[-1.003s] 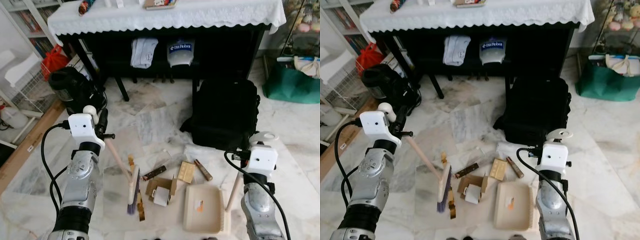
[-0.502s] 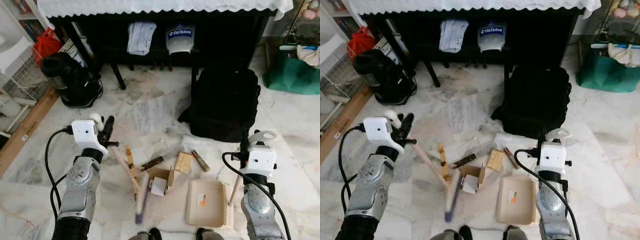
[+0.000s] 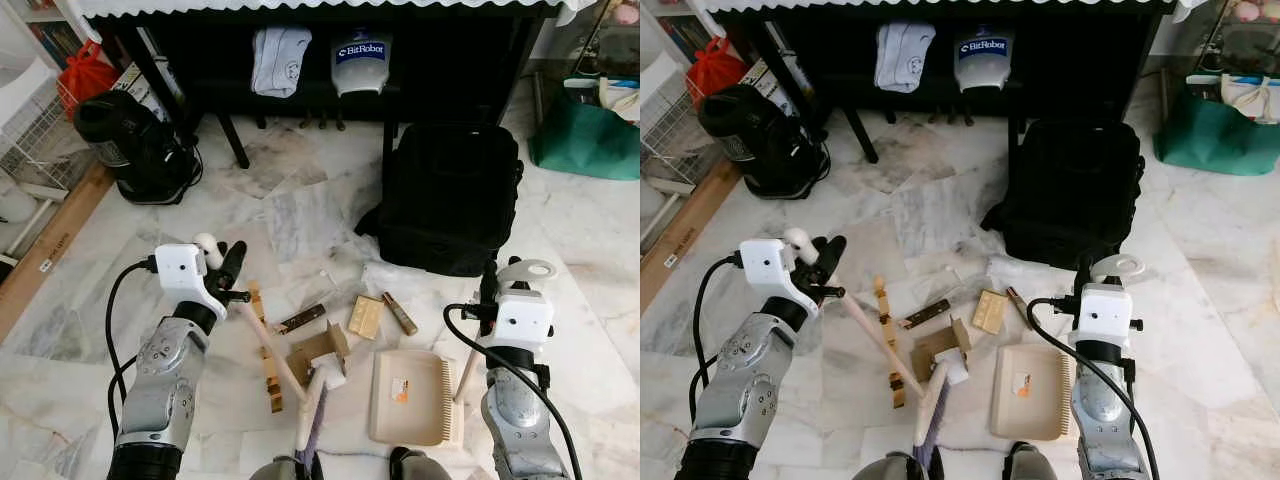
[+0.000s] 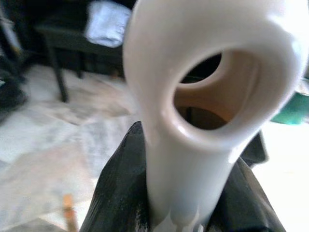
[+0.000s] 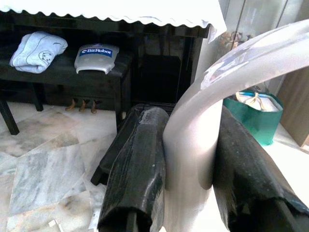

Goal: Sweep floor

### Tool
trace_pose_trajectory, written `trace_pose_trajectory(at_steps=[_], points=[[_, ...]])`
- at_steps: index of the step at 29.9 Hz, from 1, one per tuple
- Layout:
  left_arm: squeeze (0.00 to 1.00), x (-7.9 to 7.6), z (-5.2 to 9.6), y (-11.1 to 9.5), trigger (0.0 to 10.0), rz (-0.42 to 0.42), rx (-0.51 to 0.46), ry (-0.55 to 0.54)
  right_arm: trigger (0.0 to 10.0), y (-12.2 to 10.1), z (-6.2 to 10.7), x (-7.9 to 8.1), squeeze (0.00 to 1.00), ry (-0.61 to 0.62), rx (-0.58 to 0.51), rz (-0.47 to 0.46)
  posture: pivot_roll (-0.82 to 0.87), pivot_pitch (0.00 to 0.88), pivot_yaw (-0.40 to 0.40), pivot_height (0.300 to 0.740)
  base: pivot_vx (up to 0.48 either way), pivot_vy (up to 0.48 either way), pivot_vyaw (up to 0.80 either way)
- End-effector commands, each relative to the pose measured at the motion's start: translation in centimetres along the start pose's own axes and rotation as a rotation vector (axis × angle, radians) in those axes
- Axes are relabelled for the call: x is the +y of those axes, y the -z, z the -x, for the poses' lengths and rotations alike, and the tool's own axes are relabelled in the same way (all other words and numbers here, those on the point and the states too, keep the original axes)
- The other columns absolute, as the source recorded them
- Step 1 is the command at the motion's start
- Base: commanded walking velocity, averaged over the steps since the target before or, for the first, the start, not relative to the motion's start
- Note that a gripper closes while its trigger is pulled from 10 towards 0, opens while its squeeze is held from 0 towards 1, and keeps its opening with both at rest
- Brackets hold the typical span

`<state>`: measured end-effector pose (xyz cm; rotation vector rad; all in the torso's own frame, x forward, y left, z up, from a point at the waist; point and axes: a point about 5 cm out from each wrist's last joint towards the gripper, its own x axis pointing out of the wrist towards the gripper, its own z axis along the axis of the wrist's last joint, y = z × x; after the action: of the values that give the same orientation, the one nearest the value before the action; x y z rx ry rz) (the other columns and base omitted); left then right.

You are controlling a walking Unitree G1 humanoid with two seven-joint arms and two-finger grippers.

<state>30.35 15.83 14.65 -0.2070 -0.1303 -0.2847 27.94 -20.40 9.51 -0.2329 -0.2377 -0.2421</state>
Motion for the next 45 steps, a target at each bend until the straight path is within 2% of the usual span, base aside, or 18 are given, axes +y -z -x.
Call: trace_pose_trajectory(at_steps=[1,4,8,10,13,18,19,23,24,27,29,34,37,43,45], points=[[0.0,-0.8,0.4,0.1,10.0,0.053,0.026,0.084,10.0,0.9,0.6,0.4,0.0,-0.026,0.046,0.02,-0.03,0.252,0.164,0.74,0.0,0.0,0.0],[0.0,-1.9,0.7,-0.2,10.0,0.06,0.055,0.186,10.0,1.0,0.4,0.4,0.0,-0.026,0.049,0.02,-0.03,0.242,0.162,0.74,0.0,0.0,0.0],[0.0,-1.8,0.8,-0.9,10.0,0.032,0.043,0.198,10.0,0.9,0.2,0.6,0.0,-0.027,0.047,0.018,-0.03,0.233,0.161,0.74,0.0,0.0,0.0],[0.0,-0.2,0.6,-3.0,10.0,-0.07,-0.013,0.125,10.0,0.9,0.0,0.6,0.0,-0.027,0.046,0.015,-0.03,0.225,0.16,0.74,0.0,0.0,0.0],[0.0,0.8,0.6,-4.3,10.0,-0.118,-0.048,0.084,10.0,0.9,-0.1,0.7,0.0,-0.027,0.047,0.014,-0.03,0.222,0.159,0.74,0.0,0.0,0.0],[0.0,3.2,0.2,-8.5,10.0,-0.209,-0.194,-0.062,10.0,1.1,0.0,0.7,0.0,-0.027,0.05,0.014,-0.03,0.22,0.158,0.74,0.0,0.0,0.0],[0.0,3.7,0.2,-9.9,10.0,-0.201,-0.255,-0.11,10.0,1.1,0.0,0.7,0.0,-0.027,0.05,0.013,-0.03,0.22,0.158,0.74,0.0,0.0,0.0],[0.0,3.9,0.2,-11.0,10.0,-0.185,-0.311,-0.134,10.0,1.1,0.1,0.7,0.0,-0.026,0.05,0.013,-0.03,0.219,0.158,0.74,0.0,0.0,0.0],[0.0,4.0,0.2,-11.9,10.0,-0.155,-0.36,-0.151,10.0,1.1,0.1,0.7,0.0,-0.026,0.05,0.012,-0.03,0.219,0.158,0.74,0.0,0.0,0.0],[0.0,3.8,0.1,-12.9,10.0,-0.139,-0.414,-0.17,10.0,1.1,0.2,0.7,0.0,-0.028,0.052,0.011,-0.03,0.219,0.156,0.74,0.0,0.0,0.0],[0.0,3.6,-0.1,-12.9,10.0,-0.146,-0.416,-0.175,10.0,1.2,0.3,0.8,0.0,-0.03,0.053,0.011,-0.03,0.217,0.156,0.74,0.0,0.0,0.0],[0.0,2.9,-0.6,-10.9,10.0,-0.194,-0.364,-0.162,10.0,1.1,0.3,0.8,0.0,-0.031,0.051,0.011,-0.04,0.22,0.157,0.74,0.0,0.0,0.0],[0.0,2.3,-1.3,-8.3,10.0,-0.206,-0.284,-0.155,10.0,1.1,0.3,0.8,0.0,-0.03,0.049,0.014,-0.04,0.221,0.157,0.74,0.0,0.0,0.0],[0.0,1.2,-2.1,-5.9,10.0,-0.18,-0.222,-0.134,10.0,1.2,0.5,0.5,0.0,-0.028,0.051,0.02,-0.04,0.227,0.16,0.74,0.0,0.0,0.0],[0.0,1.0,-2.1,-4.8,10.0,-0.145,-0.206,-0.135,10.0,1.2,0.5,0.4,0.0,-0.027,0.052,0.021,-0.04,0.232,0.159,0.74,0.0,0.0,0.0]])
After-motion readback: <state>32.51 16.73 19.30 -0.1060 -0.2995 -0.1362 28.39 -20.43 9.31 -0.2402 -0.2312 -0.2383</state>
